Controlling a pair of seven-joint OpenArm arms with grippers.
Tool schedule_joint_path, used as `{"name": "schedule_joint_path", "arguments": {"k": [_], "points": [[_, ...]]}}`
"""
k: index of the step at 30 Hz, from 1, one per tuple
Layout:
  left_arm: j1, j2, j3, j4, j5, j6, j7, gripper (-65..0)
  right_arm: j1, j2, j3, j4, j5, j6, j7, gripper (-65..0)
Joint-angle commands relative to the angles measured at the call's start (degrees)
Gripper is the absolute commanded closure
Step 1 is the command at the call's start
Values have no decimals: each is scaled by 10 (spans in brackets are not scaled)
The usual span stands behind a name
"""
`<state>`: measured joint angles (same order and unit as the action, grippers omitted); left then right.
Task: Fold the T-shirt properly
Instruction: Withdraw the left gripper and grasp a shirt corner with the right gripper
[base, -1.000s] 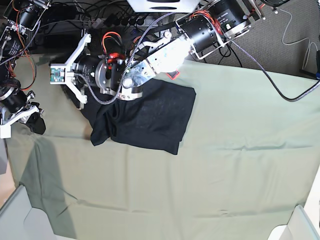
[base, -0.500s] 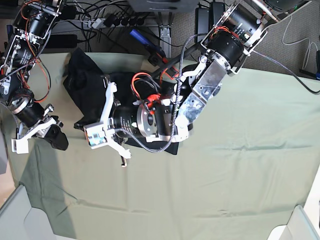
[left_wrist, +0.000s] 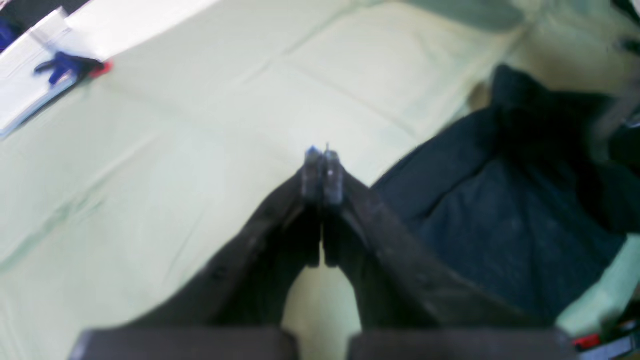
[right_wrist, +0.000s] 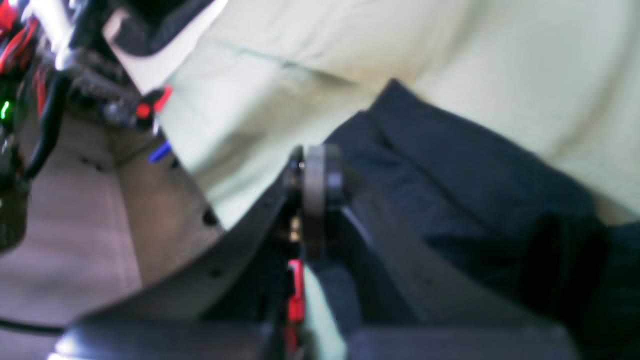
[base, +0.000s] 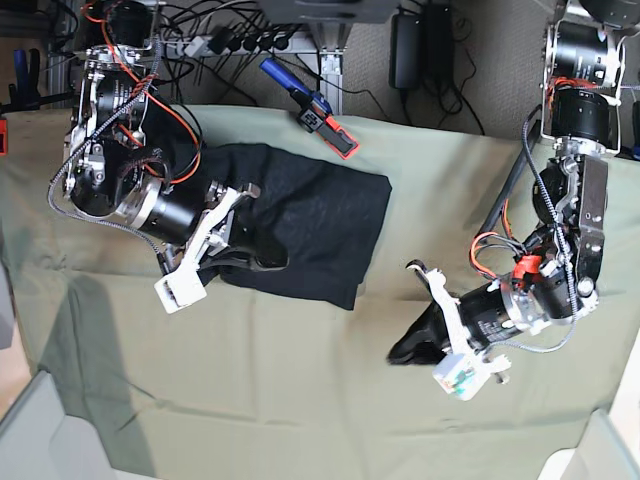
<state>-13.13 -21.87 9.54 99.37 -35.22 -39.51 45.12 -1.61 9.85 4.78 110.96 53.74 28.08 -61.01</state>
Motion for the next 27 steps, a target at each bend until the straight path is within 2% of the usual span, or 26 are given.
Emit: {"name": "schedule_joint_path", "arguments": {"k": [1, 3, 5, 8, 12, 16, 21, 22, 25, 27], "points": [[-1, -17, -14, 9, -8, -5, -9, 0, -8, 2, -10, 26, 10, 59, 5, 0], [17, -35, -29, 9, -11, -5, -9, 0, -33, 6, -27, 56, -10, 63, 0, 0], [33, -45, -40, 9, -14, -5, -9, 0, -62, 25, -40, 87, -13, 63, -8, 0], [51, -48, -47, 9, -18, -5, -9, 0, -116, 68, -43, 145, -23, 67, -9, 0], [73, -48, -47, 9, -18, -5, -7, 0, -191, 132, -43, 234, -82, 66, -5, 0], [81, -48, -47, 9, -19, -5, -7, -13, -247, 180, -43, 240, -169, 64, 27, 0], [85, -48, -47, 9, -18, -5, -4, -49, -281, 220, -38, 240, -219, 62, 4, 0], [88, -48, -47, 9, -18, -5, -2, -49, -285, 226, -34, 240, -218, 62, -1, -13], [88, -48, -47, 9, -16, -5, -1, -49, -286, 242, -22, 240, -218, 60, -5, -191], [89, -48, -47, 9, -16, -5, -1, -49, -286, 248, -11, 240, -218, 57, -5, -237]]}}
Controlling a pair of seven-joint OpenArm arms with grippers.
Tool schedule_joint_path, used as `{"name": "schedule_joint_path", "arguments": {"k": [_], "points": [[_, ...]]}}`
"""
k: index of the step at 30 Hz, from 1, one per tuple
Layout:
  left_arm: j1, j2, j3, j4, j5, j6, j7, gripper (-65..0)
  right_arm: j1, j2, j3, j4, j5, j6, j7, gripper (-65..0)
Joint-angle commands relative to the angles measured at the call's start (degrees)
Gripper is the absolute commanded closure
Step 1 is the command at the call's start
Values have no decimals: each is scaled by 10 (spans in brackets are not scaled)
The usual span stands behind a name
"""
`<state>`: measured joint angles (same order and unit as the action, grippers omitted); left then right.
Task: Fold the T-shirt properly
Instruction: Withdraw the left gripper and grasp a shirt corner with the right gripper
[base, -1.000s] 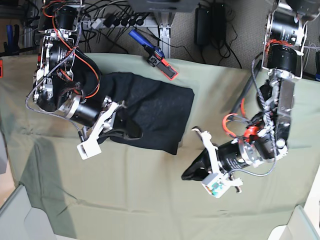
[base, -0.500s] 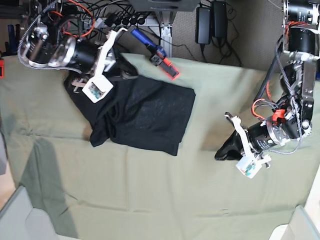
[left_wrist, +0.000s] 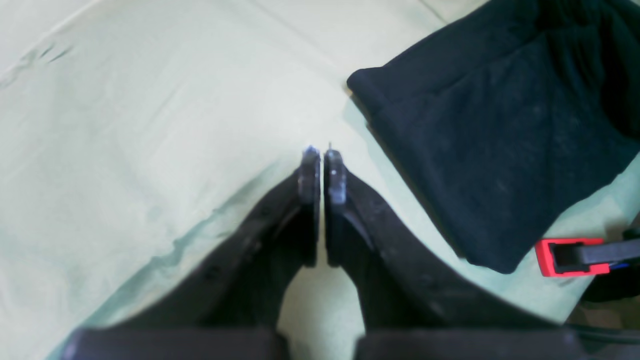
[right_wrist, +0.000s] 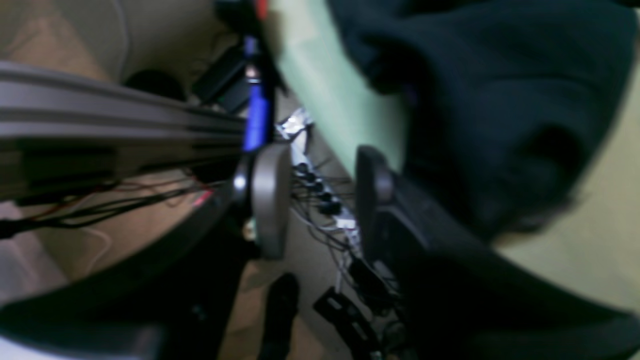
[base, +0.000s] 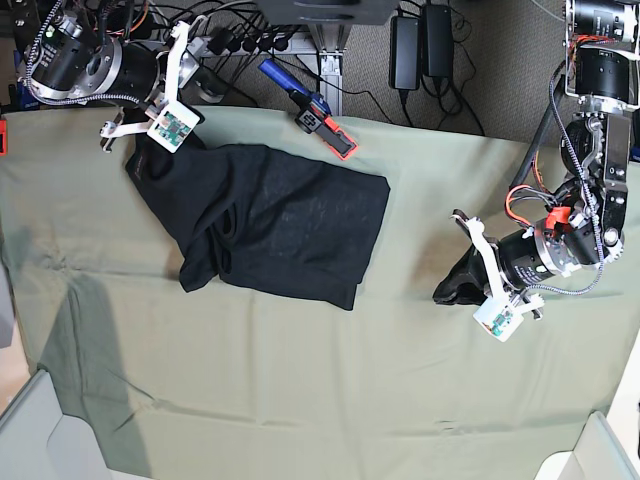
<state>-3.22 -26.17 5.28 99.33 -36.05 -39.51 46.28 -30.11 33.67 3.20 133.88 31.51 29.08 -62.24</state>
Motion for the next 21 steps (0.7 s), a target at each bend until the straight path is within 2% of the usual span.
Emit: {"name": "schedule_joint_path", "arguments": {"k": [1, 11, 13, 17, 21], "points": [[-10, -5, -4, 9, -8, -5, -12, -49, -1, 9, 12, 11, 3, 48, 7, -239], [-10, -5, -4, 9, -6, -5, -12, -49, -1, 9, 119, 11, -9, 48, 11, -240], [-10, -5, -4, 9, -6, -5, -12, -49, -1, 9, 126, 11, -6, 47, 11, -246], [-10, -5, -4, 9, -6, -5, -12, -49, -1, 9, 127, 11, -6, 45, 11, -326], [-10, -5, -4, 9, -6, -5, -12, -49, -1, 9, 127, 11, 16, 41, 9, -328]]}}
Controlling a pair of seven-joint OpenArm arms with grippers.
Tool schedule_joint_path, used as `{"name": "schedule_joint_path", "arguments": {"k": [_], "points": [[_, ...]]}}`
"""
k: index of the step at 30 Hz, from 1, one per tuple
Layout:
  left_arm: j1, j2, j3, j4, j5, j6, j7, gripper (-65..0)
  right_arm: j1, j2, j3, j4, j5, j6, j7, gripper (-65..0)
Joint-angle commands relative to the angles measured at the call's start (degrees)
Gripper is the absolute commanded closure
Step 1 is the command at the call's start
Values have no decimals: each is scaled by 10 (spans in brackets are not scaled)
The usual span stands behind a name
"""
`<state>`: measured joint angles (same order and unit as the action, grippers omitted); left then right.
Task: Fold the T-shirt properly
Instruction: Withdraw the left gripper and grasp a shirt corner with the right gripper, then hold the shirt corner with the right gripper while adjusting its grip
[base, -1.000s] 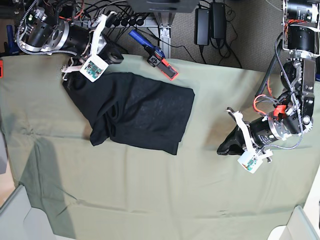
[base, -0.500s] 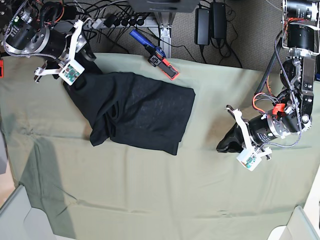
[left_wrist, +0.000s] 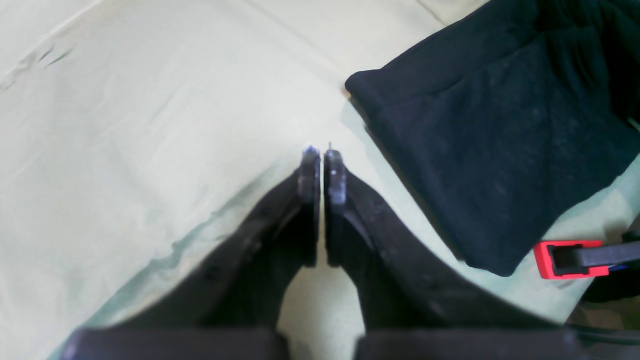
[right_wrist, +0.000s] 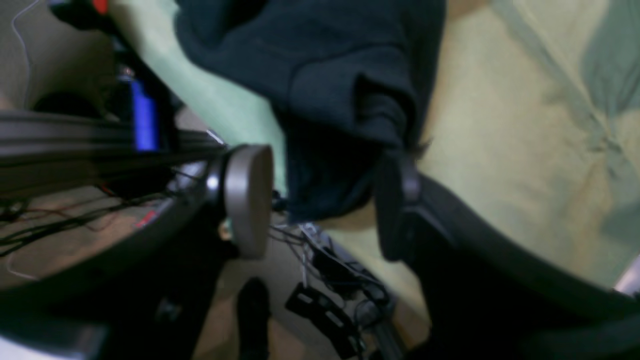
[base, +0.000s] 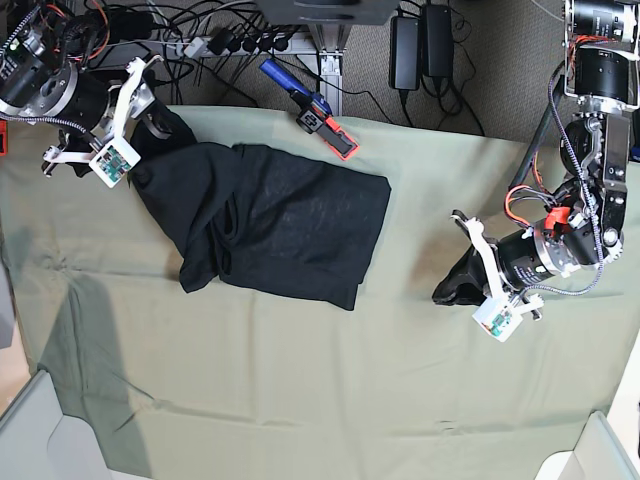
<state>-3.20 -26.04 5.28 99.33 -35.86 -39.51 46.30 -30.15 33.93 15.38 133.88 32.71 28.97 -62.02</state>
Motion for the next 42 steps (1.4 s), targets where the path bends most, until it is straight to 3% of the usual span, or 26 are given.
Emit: {"name": "schedule_joint_path", "arguments": {"k": [1, 7, 10, 20, 31, 42], "points": [[-11, -7, -4, 9, -8, -5, -12, -49, 0, 6, 5, 11, 13, 42, 1, -328], [-11, -7, -4, 9, -8, -5, -10, -49, -1, 3, 47, 11, 117, 42, -39, -328], [-10, -7, -4, 9, -8, -5, -10, -49, -1, 2, 84, 11, 136, 42, -70, -327], [12, -6, -4, 9, -8, -5, -10, -49, -2, 4, 219, 11, 177, 45, -85, -327], [15, -6, -4, 9, -7, -5, -14, -49, -2, 3, 198, 11, 168, 52, -56, -328], [15, -7, -5, 9, 5, -5, -15, -50, -2, 3, 137, -21, 81, 51, -21, -328]]}}
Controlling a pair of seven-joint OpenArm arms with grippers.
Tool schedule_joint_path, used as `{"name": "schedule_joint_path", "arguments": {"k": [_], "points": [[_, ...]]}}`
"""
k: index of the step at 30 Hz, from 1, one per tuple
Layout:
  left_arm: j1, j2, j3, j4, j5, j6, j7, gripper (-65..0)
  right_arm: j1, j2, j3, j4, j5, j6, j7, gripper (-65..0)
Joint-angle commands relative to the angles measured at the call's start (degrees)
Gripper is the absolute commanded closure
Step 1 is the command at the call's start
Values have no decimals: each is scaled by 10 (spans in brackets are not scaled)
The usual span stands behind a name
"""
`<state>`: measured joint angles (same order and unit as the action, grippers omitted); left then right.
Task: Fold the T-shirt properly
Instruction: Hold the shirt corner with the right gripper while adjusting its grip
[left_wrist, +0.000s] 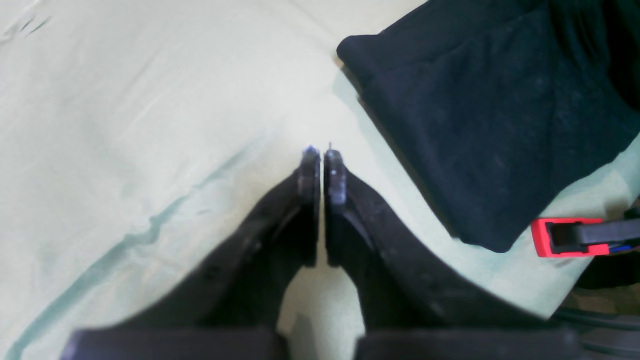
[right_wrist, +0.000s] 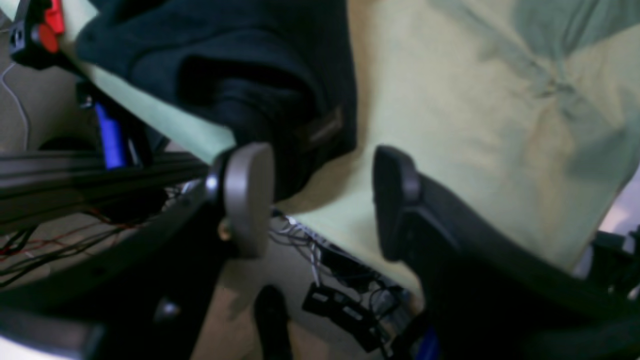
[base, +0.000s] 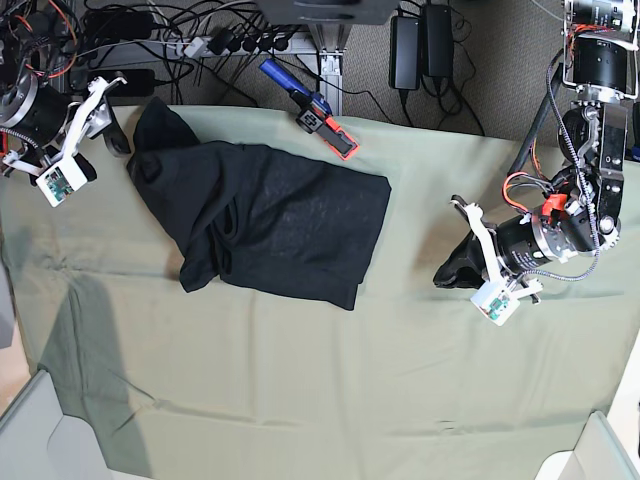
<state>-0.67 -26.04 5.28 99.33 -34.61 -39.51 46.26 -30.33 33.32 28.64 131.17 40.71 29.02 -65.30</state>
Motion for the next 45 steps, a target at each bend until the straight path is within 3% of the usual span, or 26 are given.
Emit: {"name": "schedule_joint_path", "arguments": {"k": [1, 9, 17, 24, 26, 31, 36, 40, 45], "points": [[-11, -7, -5, 9, -7, -5, -14, -50, 0, 10, 3, 1, 0, 51, 12, -328], [-11, -7, -5, 9, -7, -5, -14, -50, 1, 12, -14, -48, -17, 51, 39, -328], [-11, -7, -5, 9, -7, -5, -14, -50, 14, 12, -84, -75, -122, 48, 109, -328], [-11, -7, -5, 9, -7, -5, -14, -50, 62, 12, -104, -132, -122, 48, 116, -322], [-11, -7, -5, 9, -7, -5, -14, -50, 70, 12, -113, -144, -116, 48, 115, -277], [-11, -7, -35, 9, -18, -5, -14, -50, 71, 11, -123, -157, -110, 48, 120, -10], [-11, -7, -104, 9, -60, -5, -6, -50, 71, 11, -123, -163, -116, 47, 162, 0], [-11, -9, -137, 9, -98, -5, 31, -50, 89, 11, -121, -167, -134, 46, 173, 0], [-1, -30, -139, 9, -110, -5, 38, -50, 139, 11, -100, -197, -86, 45, 165, 0]]}}
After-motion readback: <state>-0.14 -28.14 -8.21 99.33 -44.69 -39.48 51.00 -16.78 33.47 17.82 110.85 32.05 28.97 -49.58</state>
